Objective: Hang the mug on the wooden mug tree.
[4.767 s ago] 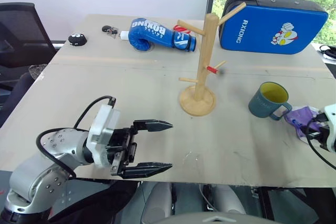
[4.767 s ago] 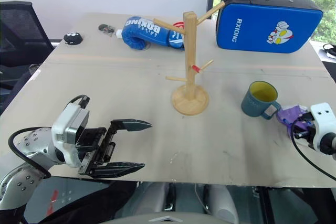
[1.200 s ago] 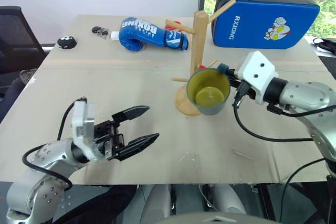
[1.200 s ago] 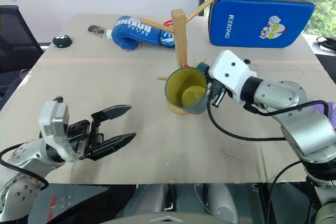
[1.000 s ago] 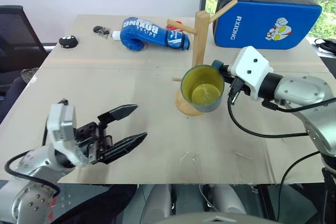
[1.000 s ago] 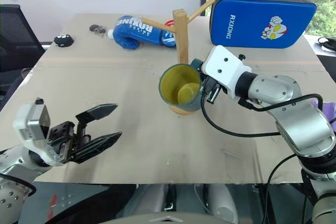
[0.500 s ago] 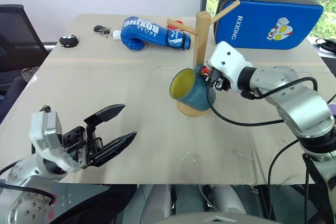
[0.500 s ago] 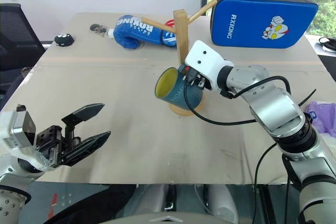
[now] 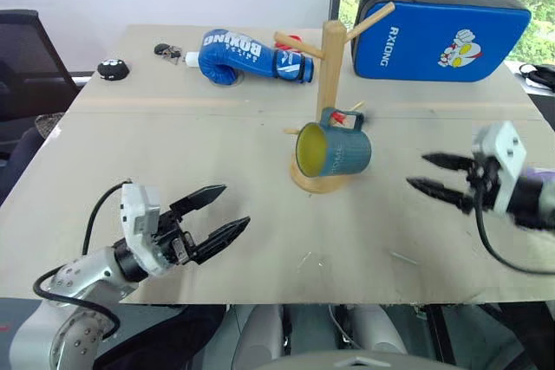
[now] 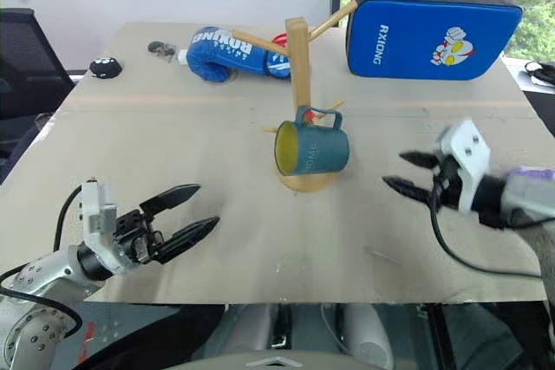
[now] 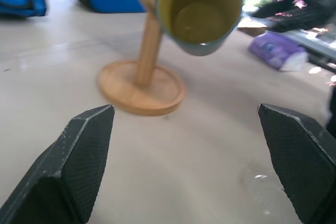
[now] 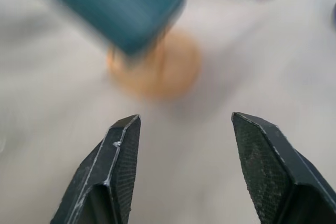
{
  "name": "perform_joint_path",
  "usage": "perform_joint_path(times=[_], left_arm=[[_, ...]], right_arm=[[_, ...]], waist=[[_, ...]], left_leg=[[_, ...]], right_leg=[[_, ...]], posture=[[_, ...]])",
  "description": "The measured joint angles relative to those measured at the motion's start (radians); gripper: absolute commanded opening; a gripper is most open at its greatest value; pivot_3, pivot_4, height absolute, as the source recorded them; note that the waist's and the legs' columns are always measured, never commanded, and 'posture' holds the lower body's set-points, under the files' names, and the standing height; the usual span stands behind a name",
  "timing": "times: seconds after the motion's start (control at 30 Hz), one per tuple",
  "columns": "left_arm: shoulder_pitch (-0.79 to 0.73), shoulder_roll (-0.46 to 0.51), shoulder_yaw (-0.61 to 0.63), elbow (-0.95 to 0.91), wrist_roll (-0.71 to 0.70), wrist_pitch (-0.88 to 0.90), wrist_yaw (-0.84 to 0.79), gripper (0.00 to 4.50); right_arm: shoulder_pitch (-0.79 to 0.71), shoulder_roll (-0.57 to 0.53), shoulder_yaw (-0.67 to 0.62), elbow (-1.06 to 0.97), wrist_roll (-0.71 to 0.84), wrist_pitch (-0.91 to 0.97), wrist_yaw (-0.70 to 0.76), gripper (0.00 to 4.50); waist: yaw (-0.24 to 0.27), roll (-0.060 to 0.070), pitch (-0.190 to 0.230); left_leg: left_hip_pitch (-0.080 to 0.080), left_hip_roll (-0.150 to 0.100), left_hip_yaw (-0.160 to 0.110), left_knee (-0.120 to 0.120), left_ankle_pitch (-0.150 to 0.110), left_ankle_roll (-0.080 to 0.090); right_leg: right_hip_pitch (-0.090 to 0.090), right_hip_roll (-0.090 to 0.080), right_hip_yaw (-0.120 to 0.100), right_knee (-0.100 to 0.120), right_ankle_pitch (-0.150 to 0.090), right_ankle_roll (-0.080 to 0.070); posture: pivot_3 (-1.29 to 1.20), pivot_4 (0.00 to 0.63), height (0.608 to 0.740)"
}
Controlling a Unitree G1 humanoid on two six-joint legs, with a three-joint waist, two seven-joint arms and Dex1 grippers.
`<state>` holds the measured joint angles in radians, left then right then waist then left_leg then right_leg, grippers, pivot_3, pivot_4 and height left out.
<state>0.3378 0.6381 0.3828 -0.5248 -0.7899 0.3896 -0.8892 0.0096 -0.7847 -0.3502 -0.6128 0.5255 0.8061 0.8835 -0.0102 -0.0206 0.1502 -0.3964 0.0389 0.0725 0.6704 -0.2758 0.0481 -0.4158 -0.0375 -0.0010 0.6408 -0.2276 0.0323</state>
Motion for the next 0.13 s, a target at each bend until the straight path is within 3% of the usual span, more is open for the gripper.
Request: perform_joint_path(times=[0.13], left_arm=[[0.001, -0.002, 0.0, 0.039, 0.042, -0.002, 0.019, 4.5]], right_arm=[[0.133, 0.045, -0.005, 0.046, -0.054, -0.128, -0.003, 2.73]], waist=[[-0.002, 0.0, 0.0]], left_leg=[[0.001, 0.0, 0.002, 0.002, 0.0, 0.0]], right_leg=[[0.0, 0.0, 0.002, 0.0, -0.002, 0.003]], posture=[[0.0, 0.15, 0.74]])
